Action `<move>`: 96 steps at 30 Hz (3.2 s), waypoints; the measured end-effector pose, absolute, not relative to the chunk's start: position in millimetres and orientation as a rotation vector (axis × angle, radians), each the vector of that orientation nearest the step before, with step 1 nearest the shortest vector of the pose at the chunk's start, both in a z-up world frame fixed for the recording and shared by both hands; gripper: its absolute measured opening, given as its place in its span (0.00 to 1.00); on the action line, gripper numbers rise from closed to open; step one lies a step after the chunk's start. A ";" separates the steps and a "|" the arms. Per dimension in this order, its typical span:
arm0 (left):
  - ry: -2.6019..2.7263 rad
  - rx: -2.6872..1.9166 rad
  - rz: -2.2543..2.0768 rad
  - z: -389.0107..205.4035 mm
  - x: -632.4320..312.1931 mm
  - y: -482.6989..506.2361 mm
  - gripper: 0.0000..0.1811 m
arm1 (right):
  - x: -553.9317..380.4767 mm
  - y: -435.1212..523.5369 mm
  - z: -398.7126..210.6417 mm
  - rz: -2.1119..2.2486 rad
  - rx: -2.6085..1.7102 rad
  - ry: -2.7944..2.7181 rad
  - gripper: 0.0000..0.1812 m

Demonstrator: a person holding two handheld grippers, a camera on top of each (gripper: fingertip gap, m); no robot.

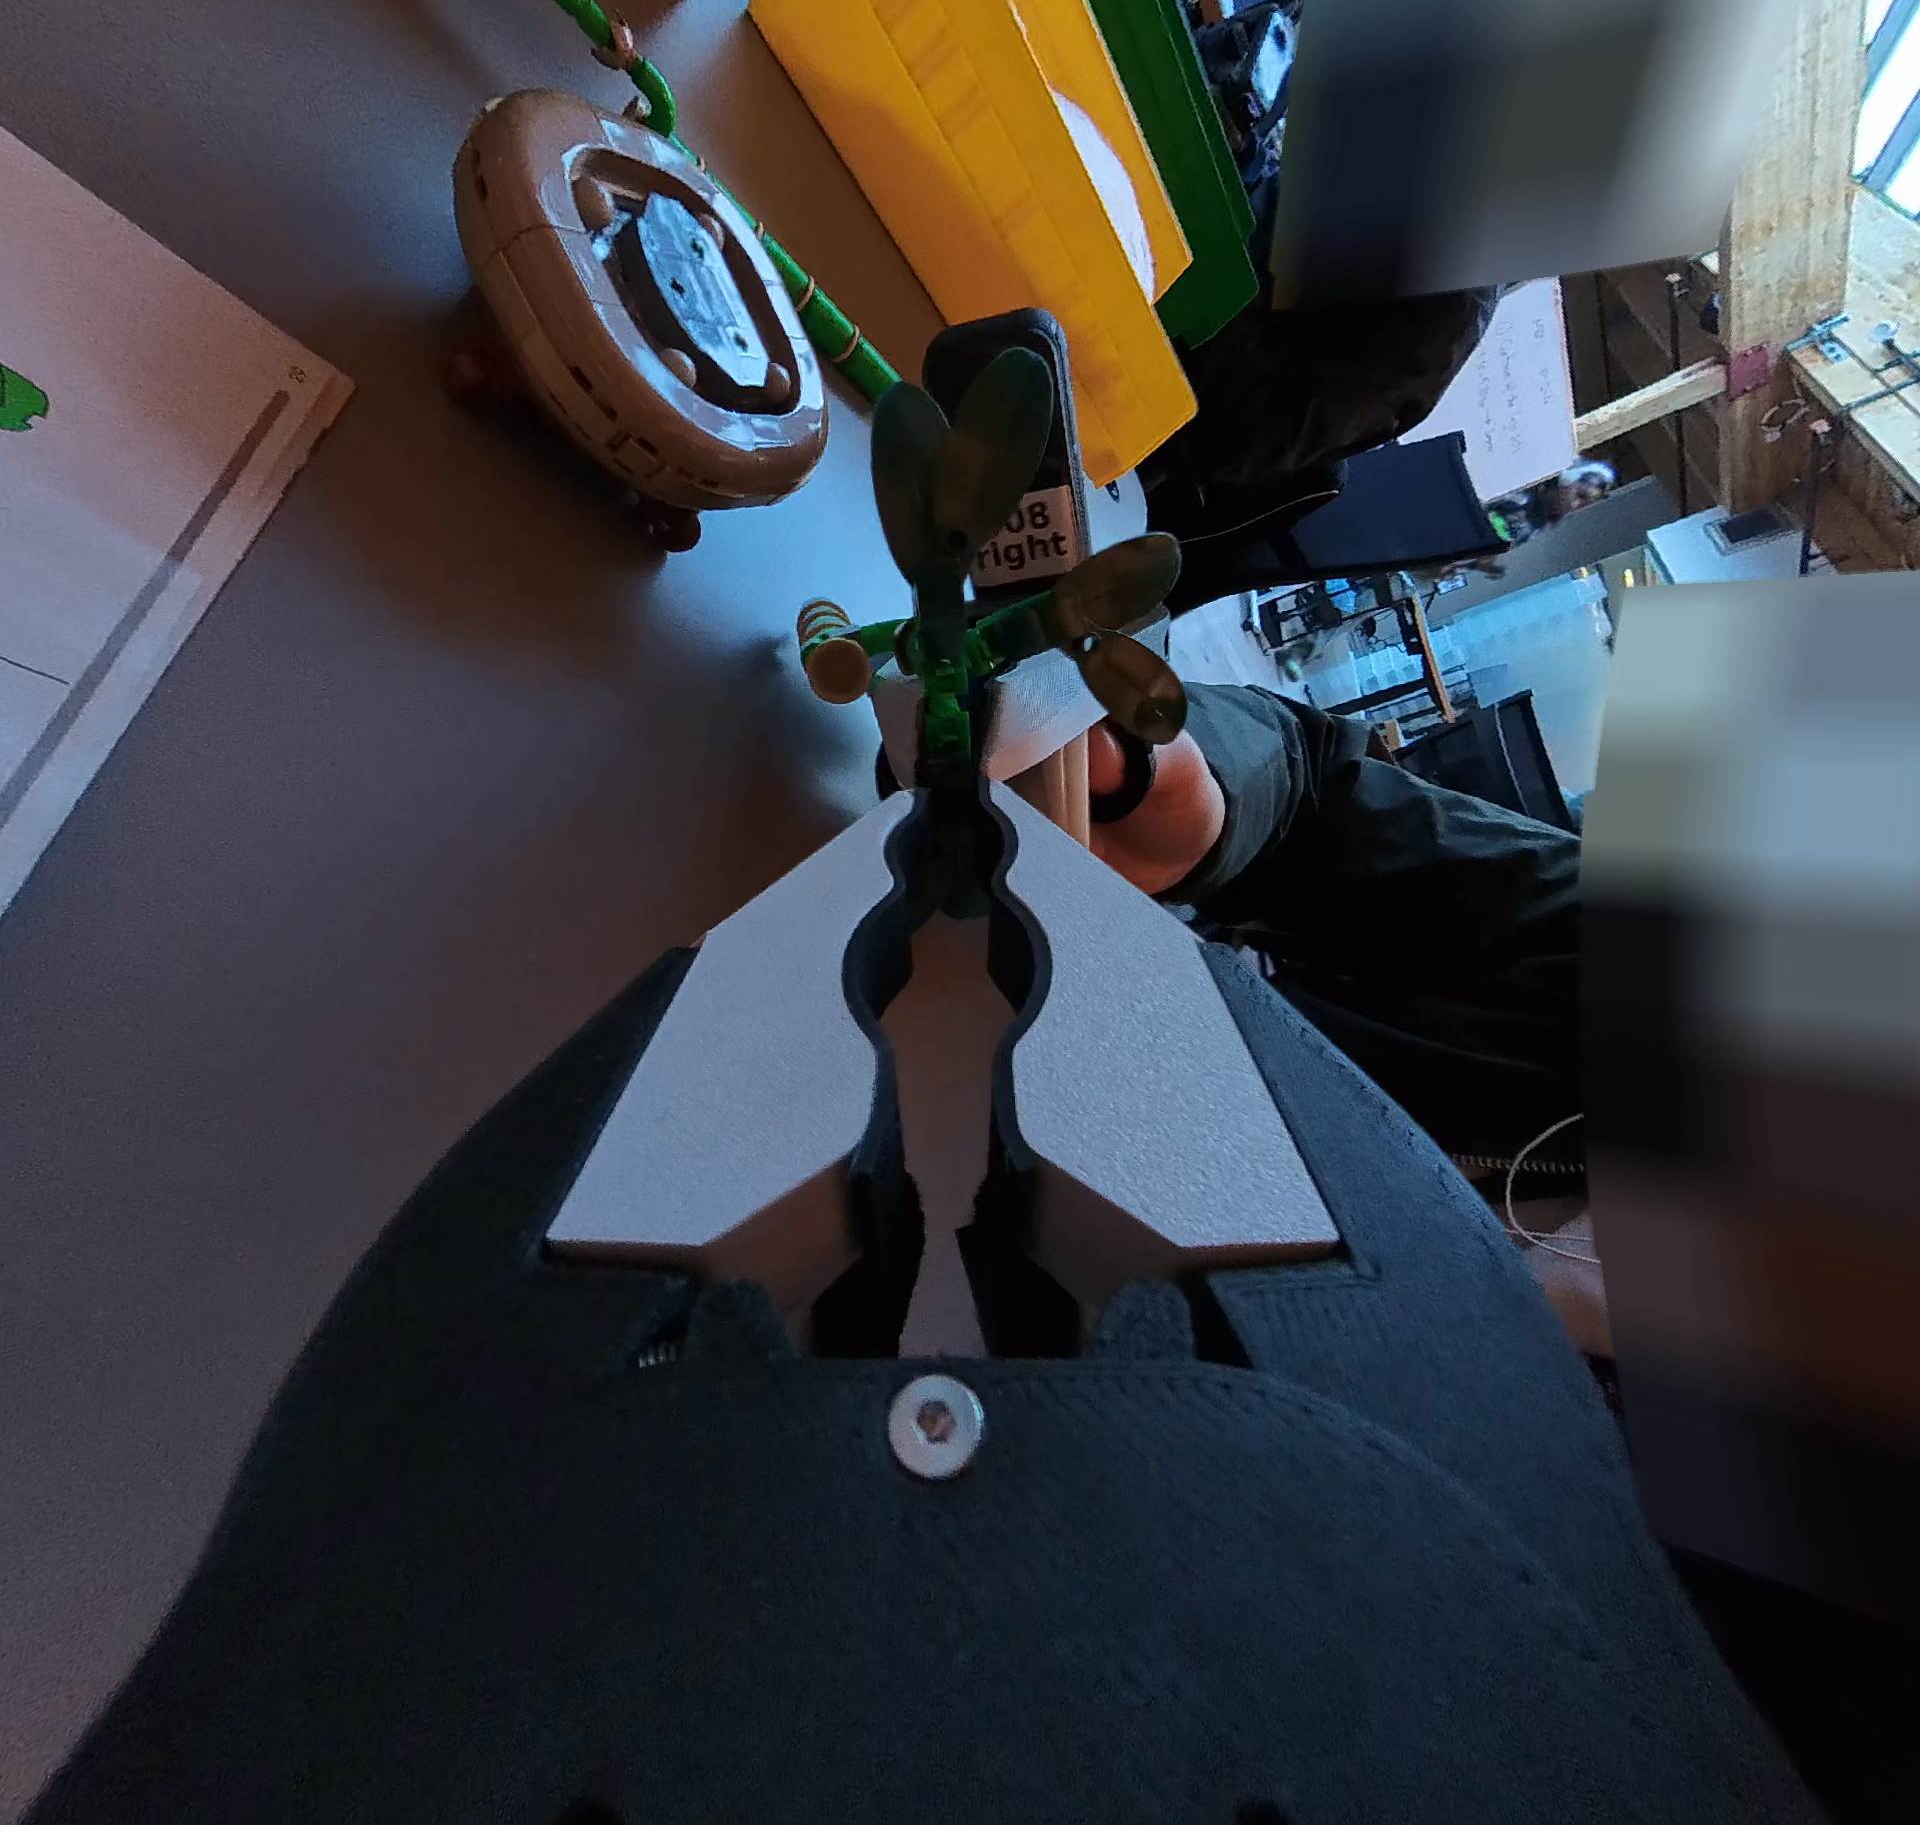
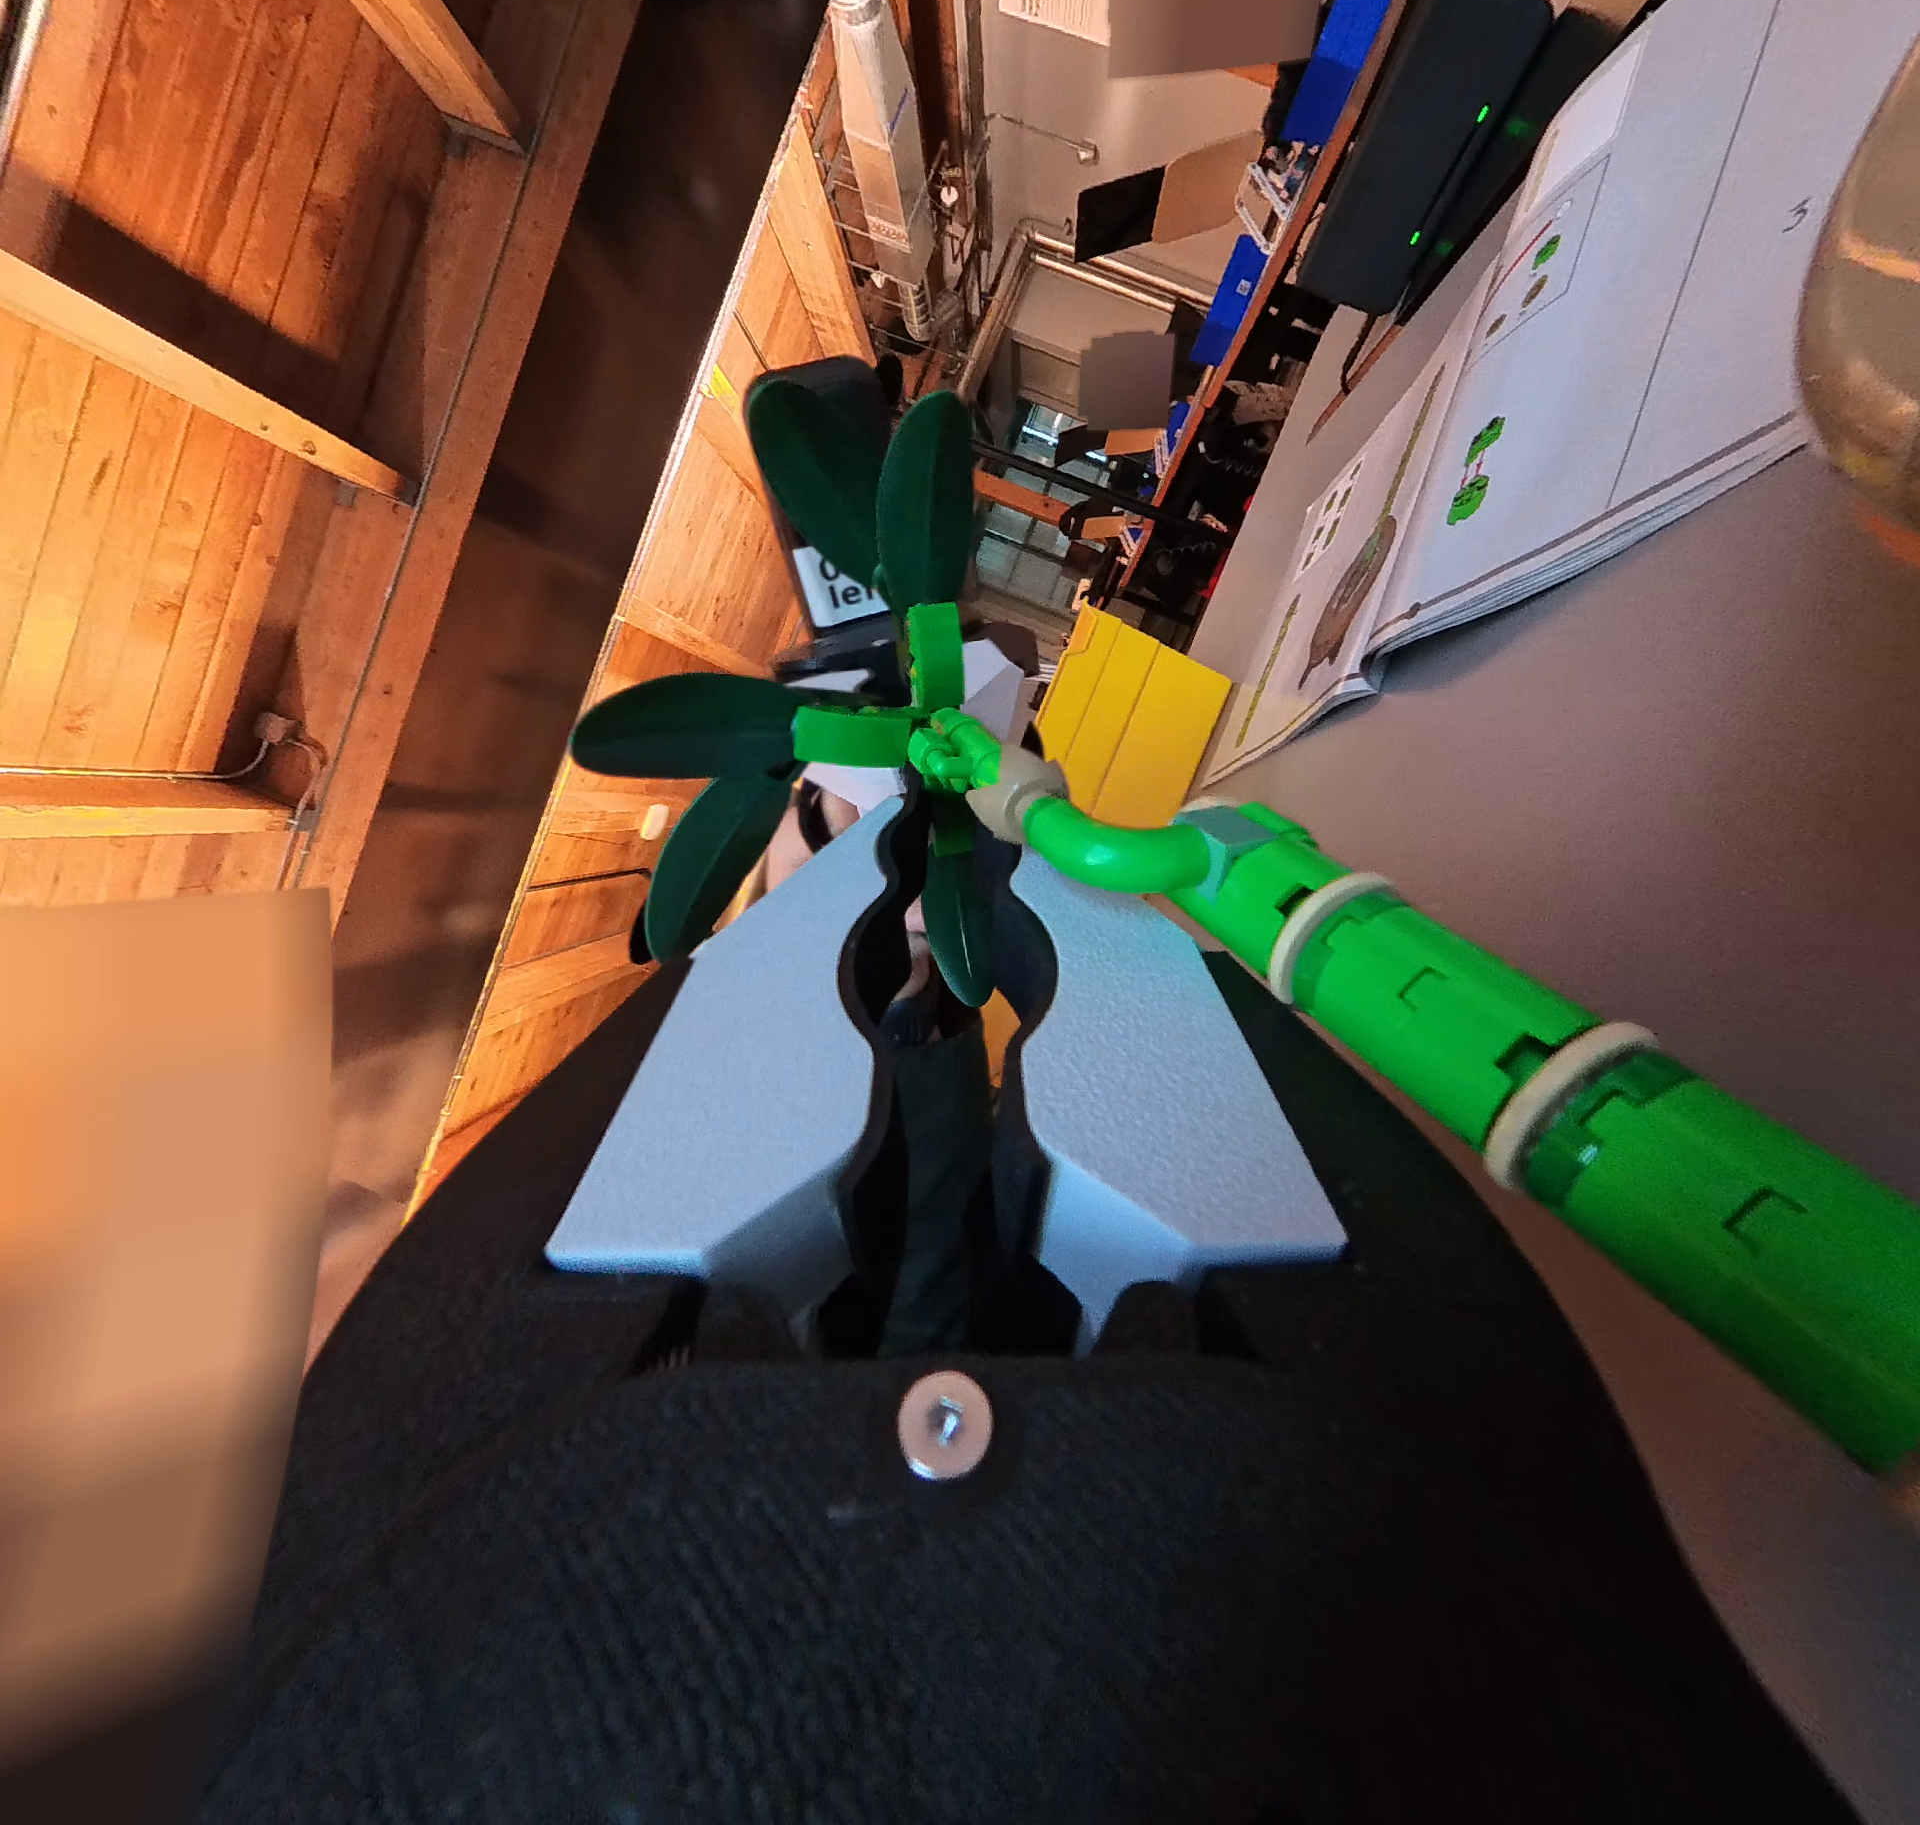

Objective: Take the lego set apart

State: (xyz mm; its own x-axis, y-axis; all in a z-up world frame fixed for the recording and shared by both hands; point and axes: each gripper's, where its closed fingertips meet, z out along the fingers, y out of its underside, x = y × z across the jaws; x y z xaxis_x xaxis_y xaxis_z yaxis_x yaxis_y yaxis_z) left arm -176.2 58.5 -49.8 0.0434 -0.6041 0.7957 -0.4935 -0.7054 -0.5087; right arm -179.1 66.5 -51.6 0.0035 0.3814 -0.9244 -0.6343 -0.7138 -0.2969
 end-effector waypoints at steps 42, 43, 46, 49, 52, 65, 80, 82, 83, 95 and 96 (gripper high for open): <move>1.230 -2.177 -1.726 -52.5 -177.0 57.8 0.03 | -180.2 65.9 -54.7 1.836 -1.562 0.269 0.03; 1.234 -2.180 -1.726 -52.8 -177.7 57.4 0.03 | -180.8 65.7 -55.0 1.837 -1.565 0.267 0.03; 1.242 -2.182 -1.733 -53.4 -179.1 56.9 0.03 | -182.0 65.1 -55.4 1.839 -1.570 0.264 0.04; 1.260 -2.183 -1.732 -54.0 -180.6 56.0 0.03 | -183.7 64.2 -55.9 1.840 -1.576 0.257 0.04; 1.267 -2.181 -1.740 -54.1 -181.7 55.8 0.03 | -184.7 63.8 -56.0 1.837 -1.580 0.250 0.04; 1.273 -2.195 -1.759 -56.0 -184.8 55.3 0.03 | -187.6 62.5 -57.8 1.849 -1.590 0.255 0.03; 1.294 -2.200 -1.754 -57.3 -187.3 54.6 0.03 | -190.2 60.8 -58.8 1.861 -1.600 0.252 0.03; 1.310 -2.216 -1.756 -59.3 -189.9 53.0 0.03 | -193.3 59.7 -60.4 1.856 -1.618 0.222 0.03; 1.329 -2.225 -1.758 -61.0 -193.0 51.6 0.03 | -197.0 58.0 -62.0 1.870 -1.641 0.199 0.03; 1.189 -2.354 -1.707 -82.2 -215.6 78.1 0.03 | -201.2 52.9 -71.8 1.005 -1.881 -0.527 0.05; 1.196 -2.353 -1.708 -82.1 -215.3 77.1 0.03 | -195.4 57.0 -69.1 0.852 -1.851 -0.590 0.05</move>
